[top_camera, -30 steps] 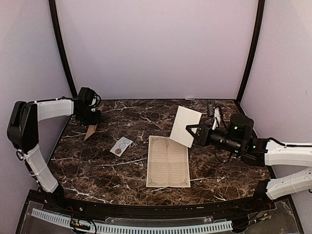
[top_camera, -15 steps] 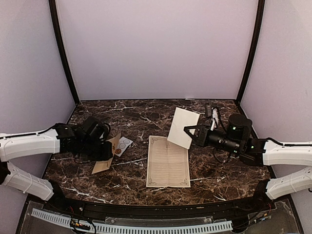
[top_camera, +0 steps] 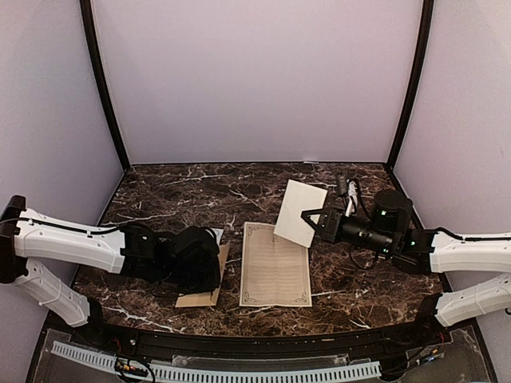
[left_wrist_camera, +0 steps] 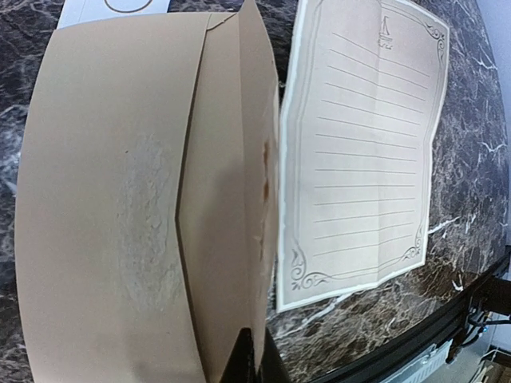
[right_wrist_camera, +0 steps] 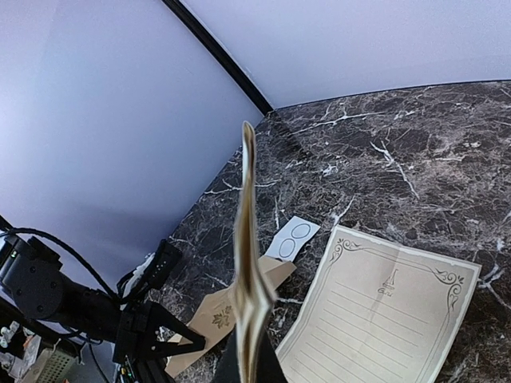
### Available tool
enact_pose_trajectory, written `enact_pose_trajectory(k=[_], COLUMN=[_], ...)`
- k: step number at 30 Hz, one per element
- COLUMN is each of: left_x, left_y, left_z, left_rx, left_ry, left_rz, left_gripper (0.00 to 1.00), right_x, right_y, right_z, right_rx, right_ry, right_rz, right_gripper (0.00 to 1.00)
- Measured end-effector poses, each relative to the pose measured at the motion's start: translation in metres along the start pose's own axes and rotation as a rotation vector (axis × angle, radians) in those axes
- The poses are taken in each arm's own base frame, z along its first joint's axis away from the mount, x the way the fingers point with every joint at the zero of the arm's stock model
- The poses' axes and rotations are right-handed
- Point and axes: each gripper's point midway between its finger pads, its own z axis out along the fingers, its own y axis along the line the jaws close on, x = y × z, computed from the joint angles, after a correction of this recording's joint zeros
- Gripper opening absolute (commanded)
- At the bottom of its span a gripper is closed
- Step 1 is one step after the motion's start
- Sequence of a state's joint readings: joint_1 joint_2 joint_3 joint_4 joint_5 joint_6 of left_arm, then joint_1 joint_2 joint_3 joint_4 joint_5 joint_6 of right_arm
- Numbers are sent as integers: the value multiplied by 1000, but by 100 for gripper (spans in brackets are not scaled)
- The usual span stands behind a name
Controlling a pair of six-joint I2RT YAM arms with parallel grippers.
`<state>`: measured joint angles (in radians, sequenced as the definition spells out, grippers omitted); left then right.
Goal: Place the letter into the envelope and seal it
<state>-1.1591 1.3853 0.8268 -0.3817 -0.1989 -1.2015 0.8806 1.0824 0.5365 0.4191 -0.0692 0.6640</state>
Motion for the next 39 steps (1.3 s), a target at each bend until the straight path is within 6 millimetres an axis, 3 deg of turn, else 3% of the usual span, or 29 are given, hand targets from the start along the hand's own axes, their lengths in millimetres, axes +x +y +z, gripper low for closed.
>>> enact_pose_trajectory(k=[8, 14, 24, 26, 32, 35, 39], left_x=[1, -9, -36, -35, -21, -14, -6], left_y=[-48, -73, -31, -22, 1, 3, -5], left_z=[20, 7, -64, -69, -53, -39, -18], left_rx=[70, 102, 23, -2, -82, -99, -78], left_ry=[-14, -70, -183, -180, -139, -116, -79], left_rz=[-15, -6, -10, -6, 16, 28, 41], left_gripper=[0, 0, 0, 0, 6, 13, 43], right_x=[-2, -2, 2, 3, 5, 8, 9], right_y=[2, 2, -1, -1, -3, -4, -4], right_z=[-2, -2, -3, -2, -1, 0, 0], right_rx=[-6, -6, 5, 6, 9, 10, 11], right_ry=[-5, -6, 9, 11, 21, 29, 33], right_rz=[2, 2, 4, 4, 8, 10, 10], right_gripper=[0, 0, 0, 0, 0, 0, 0])
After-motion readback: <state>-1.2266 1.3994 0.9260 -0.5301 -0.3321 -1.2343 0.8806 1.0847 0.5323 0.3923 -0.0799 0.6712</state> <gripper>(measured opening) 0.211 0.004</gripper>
